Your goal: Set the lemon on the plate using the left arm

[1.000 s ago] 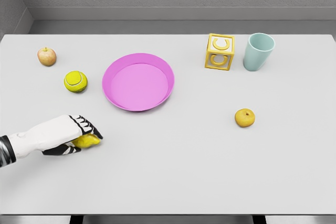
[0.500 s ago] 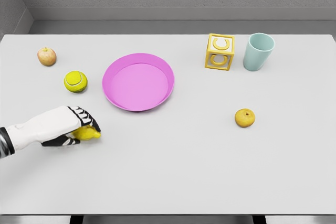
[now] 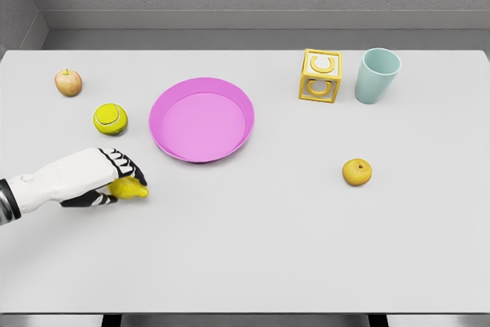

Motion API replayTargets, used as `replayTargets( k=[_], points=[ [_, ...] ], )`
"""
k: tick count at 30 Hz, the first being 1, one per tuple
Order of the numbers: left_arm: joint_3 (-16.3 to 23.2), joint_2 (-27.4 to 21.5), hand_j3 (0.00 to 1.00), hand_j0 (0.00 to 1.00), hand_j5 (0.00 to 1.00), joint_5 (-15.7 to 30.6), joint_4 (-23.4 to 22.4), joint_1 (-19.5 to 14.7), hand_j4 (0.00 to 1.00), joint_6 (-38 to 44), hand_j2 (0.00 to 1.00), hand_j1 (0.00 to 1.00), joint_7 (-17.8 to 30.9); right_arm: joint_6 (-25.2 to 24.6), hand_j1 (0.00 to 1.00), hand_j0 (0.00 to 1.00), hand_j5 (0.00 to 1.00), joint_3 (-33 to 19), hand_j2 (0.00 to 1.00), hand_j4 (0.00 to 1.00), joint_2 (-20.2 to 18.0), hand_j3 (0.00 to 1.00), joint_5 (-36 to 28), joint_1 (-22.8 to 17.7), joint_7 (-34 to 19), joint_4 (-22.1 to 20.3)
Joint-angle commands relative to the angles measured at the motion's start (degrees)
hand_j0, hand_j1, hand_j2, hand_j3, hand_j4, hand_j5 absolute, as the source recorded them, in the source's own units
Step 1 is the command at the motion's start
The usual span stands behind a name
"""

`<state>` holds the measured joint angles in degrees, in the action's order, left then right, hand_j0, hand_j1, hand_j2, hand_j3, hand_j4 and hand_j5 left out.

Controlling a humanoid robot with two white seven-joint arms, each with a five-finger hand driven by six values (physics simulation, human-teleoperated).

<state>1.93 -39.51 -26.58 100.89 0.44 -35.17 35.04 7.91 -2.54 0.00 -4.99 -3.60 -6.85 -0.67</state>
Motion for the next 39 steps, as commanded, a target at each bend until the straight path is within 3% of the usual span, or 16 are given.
replayTargets(
  k=[1, 19, 31, 39],
  points=[
    [0.0, -0.04, 0.64, 0.64, 0.64, 0.38, 0.0, 0.0, 0.64, 0.17, 0.64, 0.64, -0.04, 0.0, 1.0, 1.0, 1.0, -0.01, 1.0, 1.0, 0.0, 1.0, -0.02, 0.0, -0.01, -0.03],
    [1.06, 0.14, 0.64, 0.64, 0.64, 0.03, -0.17, 1.23, 0.64, 0.17, 0.64, 0.64, -0.04, 0.0, 1.0, 1.0, 1.0, -0.01, 1.0, 1.0, 0.0, 1.0, -0.02, 0.0, -0.01, -0.03],
    [1.23, 0.58, 0.74, 0.74, 0.74, -1.37, -0.79, 1.05, 0.74, 0.17, 0.74, 0.74, -0.04, 0.0, 1.0, 1.0, 1.0, -0.01, 1.0, 1.0, 0.0, 1.0, -0.02, 0.0, -0.01, 0.06],
    [1.23, 1.19, 0.74, 0.74, 0.74, -1.37, -2.28, 1.05, 0.74, 0.17, 0.74, 0.74, -0.04, 0.0, 1.0, 1.0, 1.0, -0.01, 1.0, 1.0, 0.0, 1.0, -0.02, 0.0, -0.01, -0.03]
  ],
)
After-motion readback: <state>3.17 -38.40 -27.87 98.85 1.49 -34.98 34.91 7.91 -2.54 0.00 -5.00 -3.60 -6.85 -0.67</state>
